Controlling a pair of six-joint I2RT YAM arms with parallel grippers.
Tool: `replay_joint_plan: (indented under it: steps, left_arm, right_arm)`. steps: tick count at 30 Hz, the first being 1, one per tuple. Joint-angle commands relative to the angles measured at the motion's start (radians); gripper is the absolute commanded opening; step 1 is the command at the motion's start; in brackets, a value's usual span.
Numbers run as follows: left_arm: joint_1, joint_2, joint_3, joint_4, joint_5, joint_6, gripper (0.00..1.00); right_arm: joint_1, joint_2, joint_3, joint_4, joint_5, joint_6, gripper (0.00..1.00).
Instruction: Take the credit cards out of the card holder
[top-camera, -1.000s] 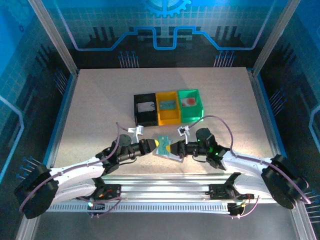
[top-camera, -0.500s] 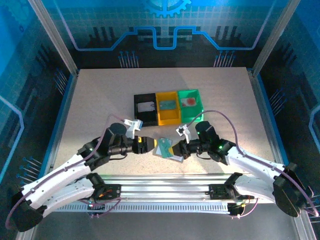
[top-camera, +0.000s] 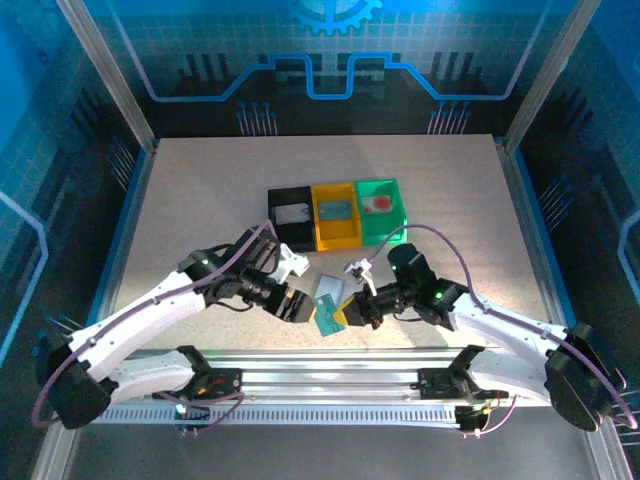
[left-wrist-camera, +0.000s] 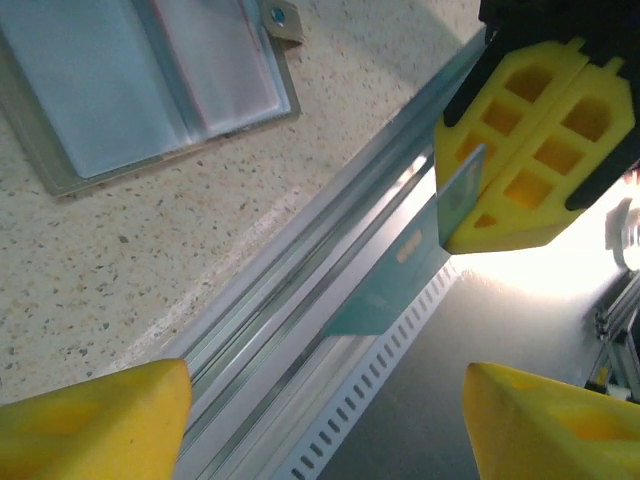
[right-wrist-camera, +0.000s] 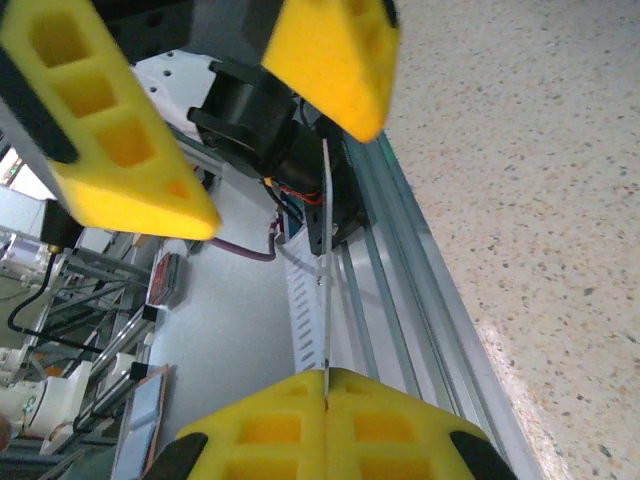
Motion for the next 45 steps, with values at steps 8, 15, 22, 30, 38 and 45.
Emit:
replay_joint_plan:
  steps: [8, 15, 22, 30, 38, 45]
  left_arm:
    - [0.012, 0.139, 0.072, 0.016, 0.246, 0.131, 0.6]
    - [0.018, 0.125, 0.049, 0.048, 0.294, 0.139, 0.47]
    - [0.025, 0.125, 0.037, 0.068, 0.337, 0.138, 0.25]
    - [0.026, 0.12, 0.018, 0.087, 0.333, 0.132, 0.0]
    - [0.082, 0.026, -0.014, 0.183, 0.215, 0.025, 0.0]
    - [0.113, -0.083, -0.047, 0.407, 0.099, -0.296, 0.0]
  right_arm:
    - [0.024, 0.013, 0.004, 0.034, -0.052, -0.023, 0.0]
    - [0.029, 0.033, 0.005, 0.04, -0.059, -0.021, 0.0]
    - [0.036, 0.048, 0.014, 0.034, -0.061, -0.023, 0.0]
    - [0.035, 0.034, 0.023, 0.0, -0.032, -0.031, 0.0]
    - [-0.017, -0.135, 0.011, -0.1, 0.143, -0.034, 0.44]
    - [-0.084, -0.314, -0.125, 0.1, 0.199, 0.154, 0.61]
